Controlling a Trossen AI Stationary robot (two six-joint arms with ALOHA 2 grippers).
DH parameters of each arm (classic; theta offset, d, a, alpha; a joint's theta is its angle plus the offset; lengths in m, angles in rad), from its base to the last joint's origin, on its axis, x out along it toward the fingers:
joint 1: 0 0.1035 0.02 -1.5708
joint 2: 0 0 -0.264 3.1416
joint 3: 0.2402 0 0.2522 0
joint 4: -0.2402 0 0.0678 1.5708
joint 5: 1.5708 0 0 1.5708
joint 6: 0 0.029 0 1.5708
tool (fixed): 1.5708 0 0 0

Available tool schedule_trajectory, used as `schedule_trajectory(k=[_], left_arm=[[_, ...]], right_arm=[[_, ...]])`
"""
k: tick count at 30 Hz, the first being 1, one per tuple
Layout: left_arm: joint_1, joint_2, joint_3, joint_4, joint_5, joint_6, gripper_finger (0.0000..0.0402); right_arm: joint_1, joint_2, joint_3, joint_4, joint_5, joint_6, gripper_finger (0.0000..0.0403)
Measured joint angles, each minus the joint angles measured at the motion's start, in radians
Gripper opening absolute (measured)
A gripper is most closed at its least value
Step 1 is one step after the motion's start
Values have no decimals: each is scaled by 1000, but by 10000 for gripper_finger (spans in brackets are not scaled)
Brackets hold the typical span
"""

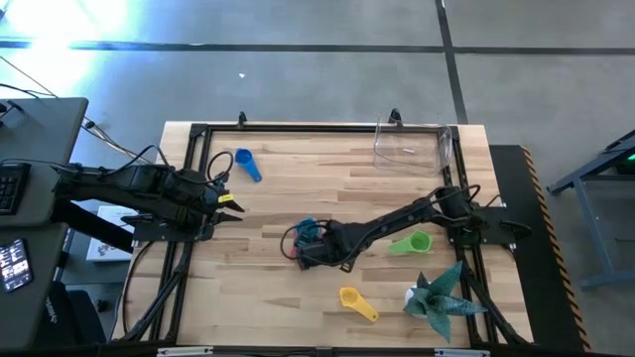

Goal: Nest measuring cups in basket
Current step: Stack the light blue measuring cup on top of the red measuring cup

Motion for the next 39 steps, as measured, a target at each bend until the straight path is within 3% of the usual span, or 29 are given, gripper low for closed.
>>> schedule_trajectory(k=[9,18,29,39], left_arm=[[0,0,0,0,-3,-2,101],[0,19,0,1,-4,-74,101],[0,267,1,121,-40,-79,101],[0,456,1,250,8,-82,101]], right_arm=[[-52,0,-23,94,-46,-114,89],[-59,0,-23,122,-51,-120,89],[-55,0,-23,143,-81,-116,89],[-55,0,-23,143,-83,-120,89]])
